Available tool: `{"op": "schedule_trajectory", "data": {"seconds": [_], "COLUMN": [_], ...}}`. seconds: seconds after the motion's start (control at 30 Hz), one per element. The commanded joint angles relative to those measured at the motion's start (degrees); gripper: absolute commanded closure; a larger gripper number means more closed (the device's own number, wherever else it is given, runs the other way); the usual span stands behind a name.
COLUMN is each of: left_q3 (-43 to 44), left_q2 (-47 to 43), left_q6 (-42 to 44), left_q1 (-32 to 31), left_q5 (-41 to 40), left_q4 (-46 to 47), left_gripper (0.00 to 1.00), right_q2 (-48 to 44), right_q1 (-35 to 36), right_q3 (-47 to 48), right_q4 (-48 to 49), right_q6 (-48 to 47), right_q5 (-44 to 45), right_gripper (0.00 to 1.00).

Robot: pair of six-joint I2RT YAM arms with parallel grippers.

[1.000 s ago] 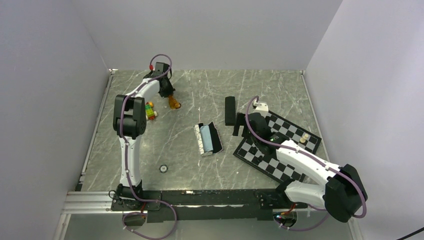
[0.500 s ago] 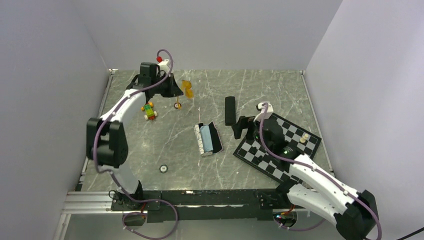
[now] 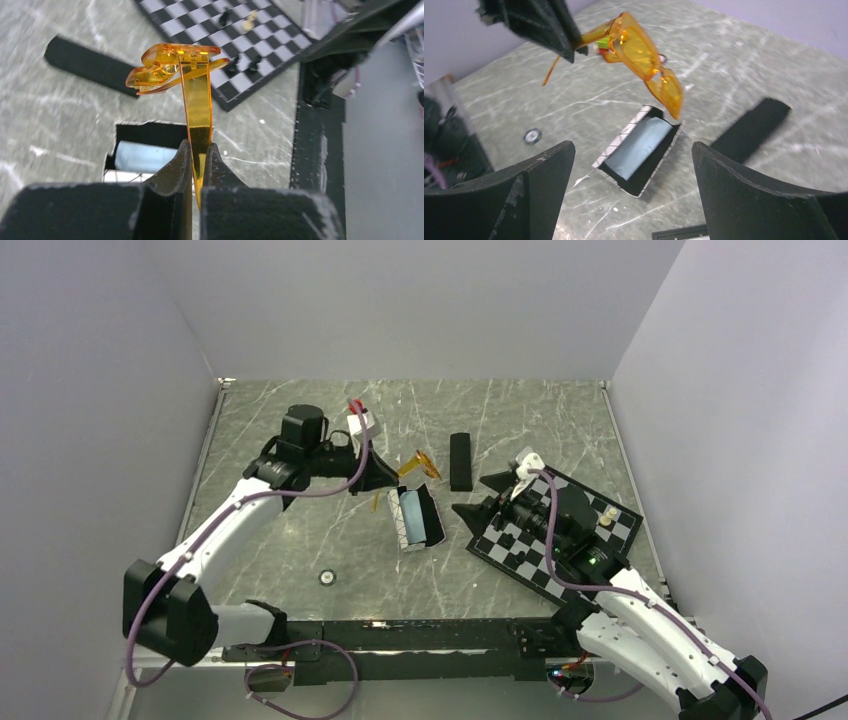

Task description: Organize the sunglasses

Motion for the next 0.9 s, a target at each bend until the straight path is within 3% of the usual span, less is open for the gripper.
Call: {"op": "schedule_trajectory", "data": {"seconds": [0.0, 0.1, 0.23, 0.4, 0.53, 0.73, 0.87], "left_q3": [-1.7, -3.0, -1.0, 5.1, 11.7, 14.8, 15.0], "left_q2": [-6.7, -9.9, -11.0, -7.4, -0.3, 2.7, 2.3], "left_q6": [7.1, 12.2, 31.1, 66.7, 89.9, 91.9, 91.9], "left_q1": [-0.8, -1.2, -1.4, -1.4, -1.4, -2.5, -3.0], "left_q5": [15.5, 20.6, 29.2, 33.5, 34.9, 34.7, 33.9], "left_q4": [2.6, -1.1, -18.1, -49.8, -74.4, -75.6, -75.6], "left_gripper": [1.0, 1.0, 1.0, 1.0, 1.0, 1.0, 1.0], "right_q2": [-1.3, -1.6, -1.0, 2.9, 7.7, 15.7, 18.8], "right_q1": [0.0, 0.0, 0.0, 0.0, 0.0, 0.1, 0.2], "right_q3": [0.8, 2.4, 6.0, 12.4, 14.2, 18.0, 18.5], "right_q4": [3.7, -0.1, -5.3, -13.4, -13.2, -16.0, -12.1], "right_q6": [-12.0, -18.1, -21.9, -25.2, -24.8, -26.7, -26.4], "right_q5": [-18.1, -25.6, -32.8, -40.3, -43.8, -48.1, -51.3], "right_gripper": [0.1, 0.13, 0.22, 0.27, 0.3, 0.34, 0.36]}}
